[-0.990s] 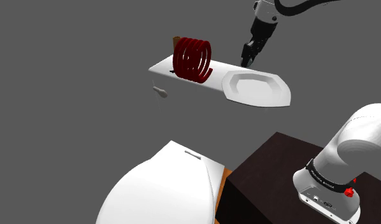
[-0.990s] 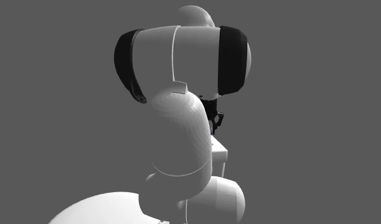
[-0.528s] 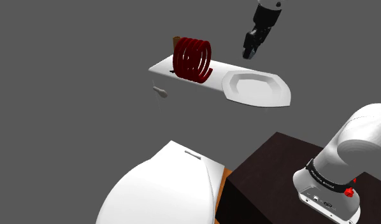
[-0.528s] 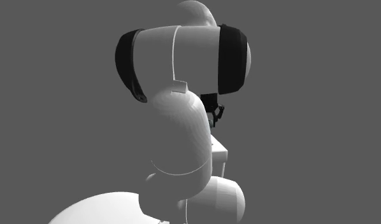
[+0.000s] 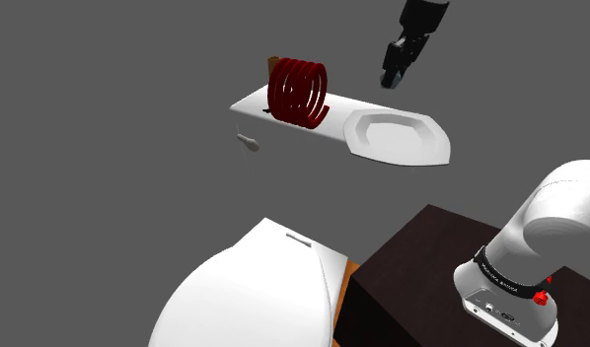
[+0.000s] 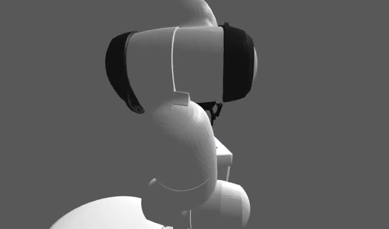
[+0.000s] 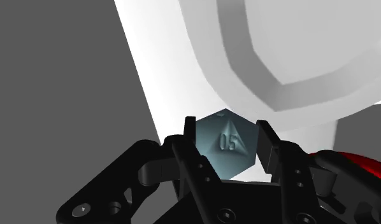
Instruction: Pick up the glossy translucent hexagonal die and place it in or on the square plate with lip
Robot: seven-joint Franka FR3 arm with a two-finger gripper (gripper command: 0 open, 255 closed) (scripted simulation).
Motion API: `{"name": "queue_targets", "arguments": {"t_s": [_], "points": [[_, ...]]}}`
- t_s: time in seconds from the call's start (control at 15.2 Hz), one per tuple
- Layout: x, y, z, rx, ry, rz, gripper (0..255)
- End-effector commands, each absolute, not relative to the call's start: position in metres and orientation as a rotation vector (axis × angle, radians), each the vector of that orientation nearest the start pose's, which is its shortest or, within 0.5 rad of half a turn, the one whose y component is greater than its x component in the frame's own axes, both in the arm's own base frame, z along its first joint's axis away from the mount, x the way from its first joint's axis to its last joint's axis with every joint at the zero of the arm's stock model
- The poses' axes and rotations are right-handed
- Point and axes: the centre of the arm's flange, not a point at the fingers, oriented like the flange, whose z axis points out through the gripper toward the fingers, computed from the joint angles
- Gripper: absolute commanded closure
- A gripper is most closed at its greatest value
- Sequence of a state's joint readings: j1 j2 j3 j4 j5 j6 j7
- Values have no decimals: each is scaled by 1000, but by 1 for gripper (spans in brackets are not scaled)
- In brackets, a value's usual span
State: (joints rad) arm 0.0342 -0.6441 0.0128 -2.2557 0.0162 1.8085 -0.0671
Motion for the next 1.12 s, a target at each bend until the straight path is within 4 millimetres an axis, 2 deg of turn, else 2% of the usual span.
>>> {"name": "queue_targets", "arguments": {"t_s": [0.0, 0.46, 1.06], "points": [[351, 37, 615, -3116, -170, -308, 255], [288, 97, 613, -3116, -170, -308, 255], [288, 97, 565, -3116, -170, -308, 255]]}}
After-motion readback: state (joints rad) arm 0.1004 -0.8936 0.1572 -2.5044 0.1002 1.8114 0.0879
